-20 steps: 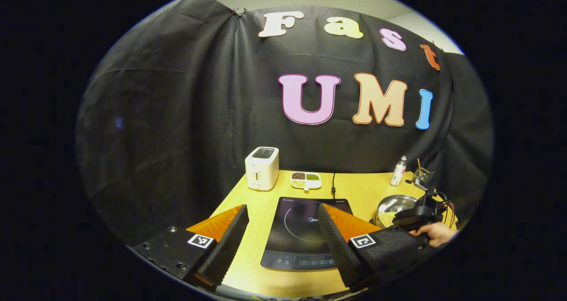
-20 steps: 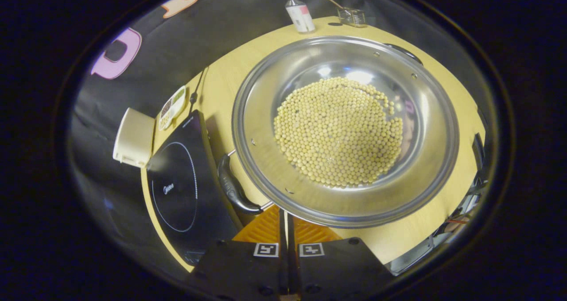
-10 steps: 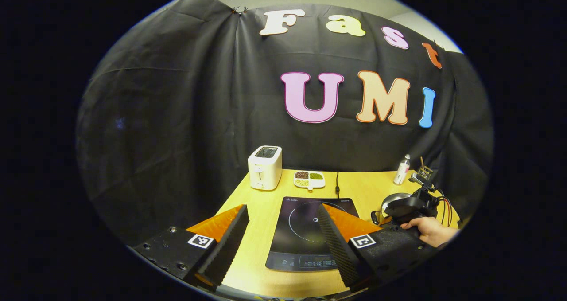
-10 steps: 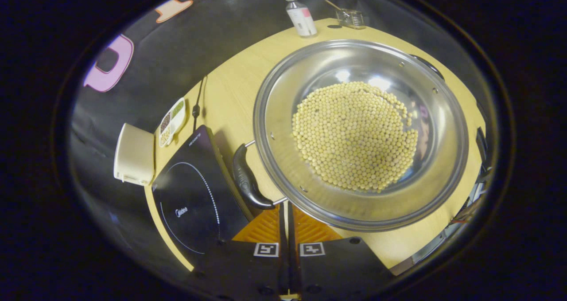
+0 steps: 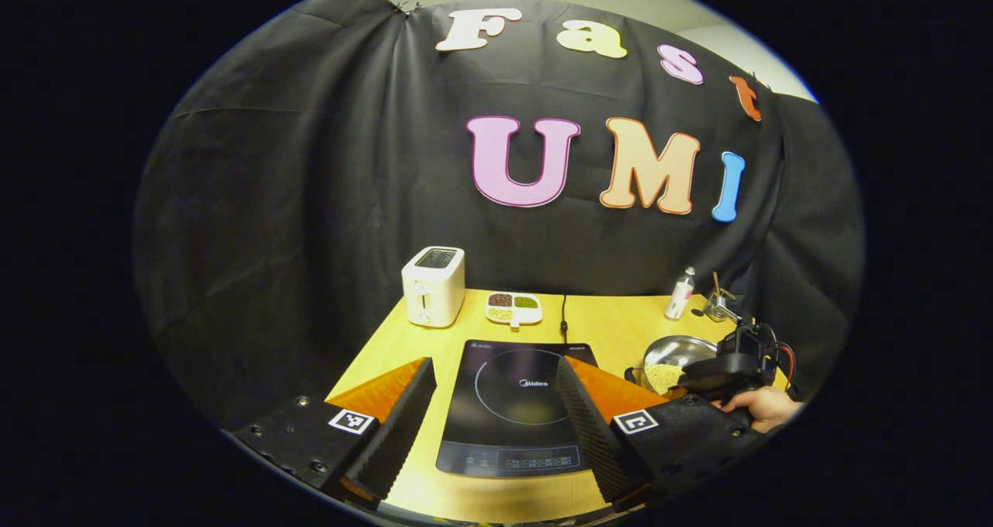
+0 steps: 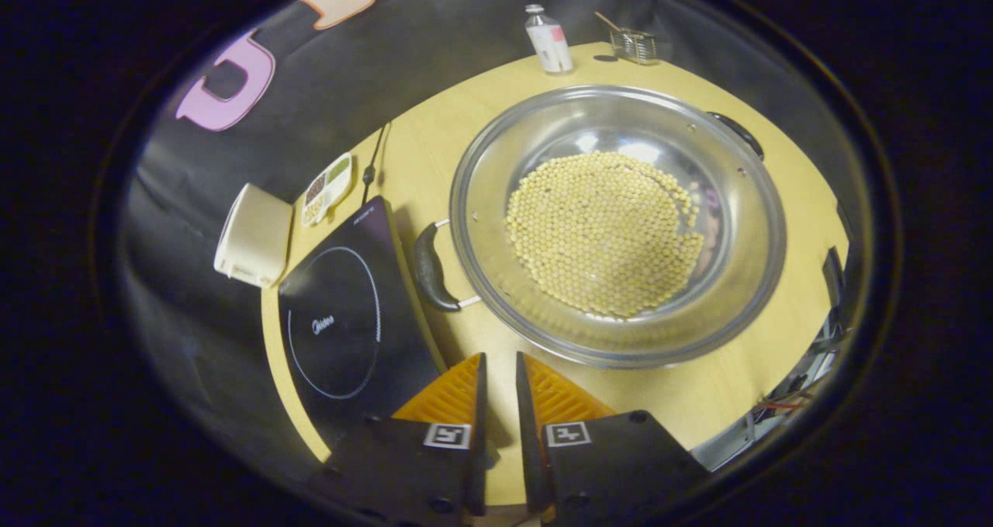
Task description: First push the handle of the pot to place it horizontally, then grasp the pot with both hands and set it on the induction cooktop.
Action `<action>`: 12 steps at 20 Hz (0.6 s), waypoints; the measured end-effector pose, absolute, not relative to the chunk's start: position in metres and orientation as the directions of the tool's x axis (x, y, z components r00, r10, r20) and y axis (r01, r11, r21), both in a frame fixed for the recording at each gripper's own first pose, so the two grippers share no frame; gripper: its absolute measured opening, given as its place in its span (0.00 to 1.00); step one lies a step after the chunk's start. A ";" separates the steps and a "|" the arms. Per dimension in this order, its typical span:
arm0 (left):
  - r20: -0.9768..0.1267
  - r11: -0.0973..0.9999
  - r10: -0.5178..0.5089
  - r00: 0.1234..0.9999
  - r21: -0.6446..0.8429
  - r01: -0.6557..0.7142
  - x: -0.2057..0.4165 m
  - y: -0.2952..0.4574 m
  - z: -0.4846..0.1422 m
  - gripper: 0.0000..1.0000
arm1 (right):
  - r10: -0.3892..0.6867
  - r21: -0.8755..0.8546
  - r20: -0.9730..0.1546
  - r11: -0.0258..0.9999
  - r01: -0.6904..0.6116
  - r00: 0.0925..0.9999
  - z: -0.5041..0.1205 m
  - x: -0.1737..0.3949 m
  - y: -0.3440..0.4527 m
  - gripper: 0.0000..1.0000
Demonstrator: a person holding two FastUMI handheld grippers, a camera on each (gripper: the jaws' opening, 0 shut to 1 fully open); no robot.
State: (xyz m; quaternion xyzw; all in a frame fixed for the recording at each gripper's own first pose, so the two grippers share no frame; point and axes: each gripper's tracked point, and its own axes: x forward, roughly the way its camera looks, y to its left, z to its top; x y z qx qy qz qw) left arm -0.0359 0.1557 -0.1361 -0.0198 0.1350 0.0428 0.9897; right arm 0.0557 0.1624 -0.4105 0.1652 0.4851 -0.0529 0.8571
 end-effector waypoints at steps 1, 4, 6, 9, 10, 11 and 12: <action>-0.270 0.997 0.065 0.961 -0.029 -0.075 -0.033 0.152 -0.137 0.96 | 0.081 0.234 -0.847 0.944 0.231 0.525 -0.408 0.045 0.158 0.22; -0.294 0.998 0.016 0.956 -0.046 -0.031 -0.026 0.140 -0.146 0.93 | 0.084 0.227 -0.846 0.950 0.213 0.526 -0.400 0.018 0.138 0.31; -0.318 0.997 -0.040 0.947 -0.079 0.016 -0.021 0.126 -0.153 0.96 | 0.077 0.221 -0.856 0.949 0.226 0.511 -0.394 0.005 0.121 0.50; -0.374 0.988 -0.118 0.920 -0.137 0.072 -0.014 0.103 -0.174 0.96 | 0.058 0.214 -0.859 0.944 0.253 0.509 -0.386 -0.008 0.092 0.83; -0.396 0.985 -0.136 0.908 -0.152 0.082 -0.012 0.095 -0.180 0.96 | 0.054 0.213 -0.860 0.942 0.260 0.508 -0.383 -0.015 0.082 0.92; -0.415 0.982 -0.154 0.897 -0.167 0.091 -0.010 0.087 -0.187 0.96 | 0.044 0.209 -0.861 0.939 0.274 0.507 -0.381 -0.018 0.070 1.00; -0.428 0.978 -0.169 0.888 -0.183 0.098 -0.007 0.078 -0.191 0.96 | 0.035 0.211 -0.861 0.932 0.294 0.507 -0.377 -0.017 0.058 0.94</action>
